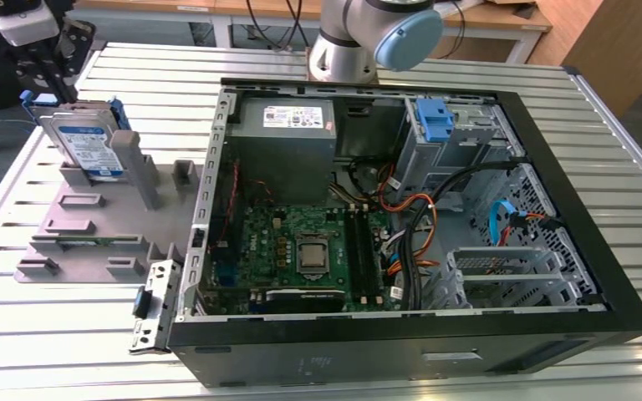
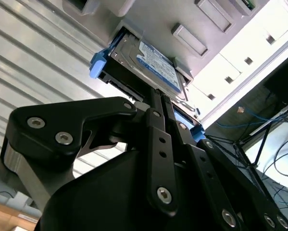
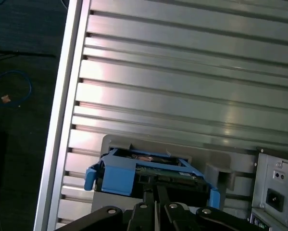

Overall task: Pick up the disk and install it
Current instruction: 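Pick up the disk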

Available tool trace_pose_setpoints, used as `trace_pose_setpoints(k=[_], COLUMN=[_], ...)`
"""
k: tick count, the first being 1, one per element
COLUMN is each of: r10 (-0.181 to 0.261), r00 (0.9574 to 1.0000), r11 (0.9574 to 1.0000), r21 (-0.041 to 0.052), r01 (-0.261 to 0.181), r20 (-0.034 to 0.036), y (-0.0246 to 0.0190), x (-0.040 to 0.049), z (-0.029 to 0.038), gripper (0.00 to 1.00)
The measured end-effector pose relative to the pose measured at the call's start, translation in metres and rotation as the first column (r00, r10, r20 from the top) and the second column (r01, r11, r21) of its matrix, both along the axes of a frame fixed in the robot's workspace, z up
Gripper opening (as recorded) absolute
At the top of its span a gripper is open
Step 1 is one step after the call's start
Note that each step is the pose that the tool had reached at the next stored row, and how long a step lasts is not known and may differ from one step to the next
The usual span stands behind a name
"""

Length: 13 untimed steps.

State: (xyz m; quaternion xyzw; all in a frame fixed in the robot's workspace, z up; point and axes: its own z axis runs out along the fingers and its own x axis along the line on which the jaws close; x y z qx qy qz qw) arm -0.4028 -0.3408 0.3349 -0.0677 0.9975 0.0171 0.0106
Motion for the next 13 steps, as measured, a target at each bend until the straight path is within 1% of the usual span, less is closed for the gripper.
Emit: trace_pose_setpoints(k=[3,6,8,10,13], r10=[0.055,0.109,0.144,0.181,0.234], r00=[0.9985,0.9941,0.9895,0.9834,0.9722], r11=[0.9985,0.9941,0.9895,0.9834,0.9722], r21=[0.0000,0.0000,0.0000,0.0000,0.0000], r01=[-0.055,-0.109,-0.144,-0.181,-0.234], r20=[0.0000,0.0000,-0.0001,0.0000,0.0000], y=[0.0000,0.0000,0.0000,0.0000,0.0000], x=[0.0000,0.0000,0.0000,0.0000,0.0000], z=[0.0000,0.0000,-0.0001,-0.0001,-0.0002], gripper=[0.17,0.17,0.17,0.17,0.17])
